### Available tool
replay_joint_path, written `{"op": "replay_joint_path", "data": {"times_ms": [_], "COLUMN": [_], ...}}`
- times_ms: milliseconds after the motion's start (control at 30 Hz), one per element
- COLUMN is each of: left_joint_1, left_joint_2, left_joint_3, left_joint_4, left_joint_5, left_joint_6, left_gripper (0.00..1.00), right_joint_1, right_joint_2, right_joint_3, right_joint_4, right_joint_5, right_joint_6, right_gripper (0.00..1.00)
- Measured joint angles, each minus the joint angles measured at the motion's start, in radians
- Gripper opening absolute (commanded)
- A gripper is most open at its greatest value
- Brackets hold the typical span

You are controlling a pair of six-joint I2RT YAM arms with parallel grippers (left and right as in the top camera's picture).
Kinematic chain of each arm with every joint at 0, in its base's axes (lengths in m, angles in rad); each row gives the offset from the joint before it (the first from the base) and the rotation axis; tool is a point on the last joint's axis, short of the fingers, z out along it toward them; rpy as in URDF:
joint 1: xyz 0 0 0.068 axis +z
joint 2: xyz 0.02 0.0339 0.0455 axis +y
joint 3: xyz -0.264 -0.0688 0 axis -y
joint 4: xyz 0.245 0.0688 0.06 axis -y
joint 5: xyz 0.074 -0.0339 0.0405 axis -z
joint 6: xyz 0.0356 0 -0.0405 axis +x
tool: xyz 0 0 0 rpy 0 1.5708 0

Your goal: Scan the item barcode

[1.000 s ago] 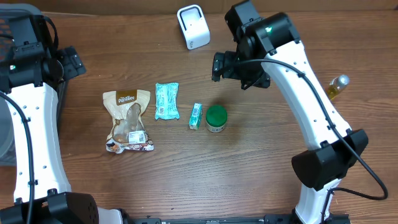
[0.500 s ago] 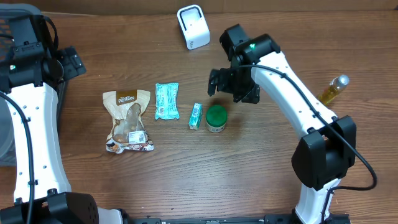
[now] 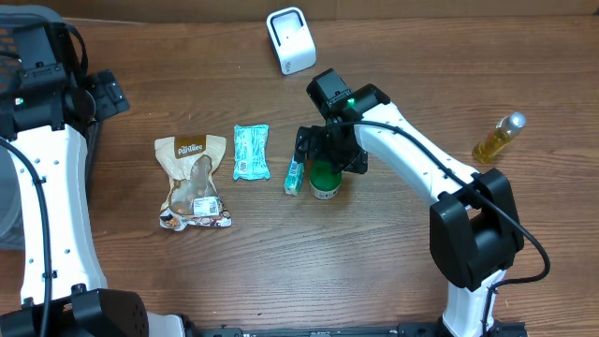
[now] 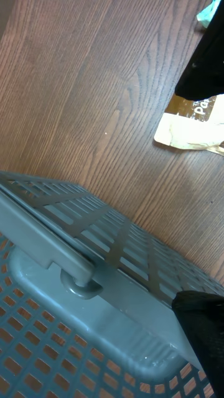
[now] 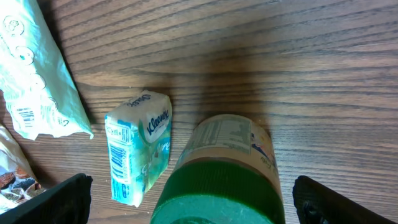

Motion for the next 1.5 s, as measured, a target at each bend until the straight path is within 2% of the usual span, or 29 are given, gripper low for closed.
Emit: {"op": "replay_joint_path", "data": {"times_ms": [567, 1267, 1367, 1500], "left_joint_1": [0.0, 0.0, 0.0, 0.0], "left_joint_2": [0.0, 0.0, 0.0, 0.0], "left_joint_3": [0.0, 0.0, 0.0, 0.0], "left_joint_4": [0.0, 0.0, 0.0, 0.0], "left_joint_5": [0.0, 0.0, 0.0, 0.0], "left_joint_6": [0.0, 0.0, 0.0, 0.0], "left_gripper": [1.0, 1.0, 1.0, 1.0], "right_joint_1": [0.0, 0.035, 0.053, 0.057], "right_joint_2": [0.0, 0.0, 0.0, 0.0], "right_joint_3": [0.0, -0.002, -0.008, -0.011], "right_joint_4": [-0.062, -0.06, -0.069, -0.092], "right_joint_5": [0.0, 0.009, 0.031, 0.06], "right_joint_6": [0.003, 0.003, 0.003, 0.002], "right_gripper": [1.0, 1.0, 0.95, 0.81]}}
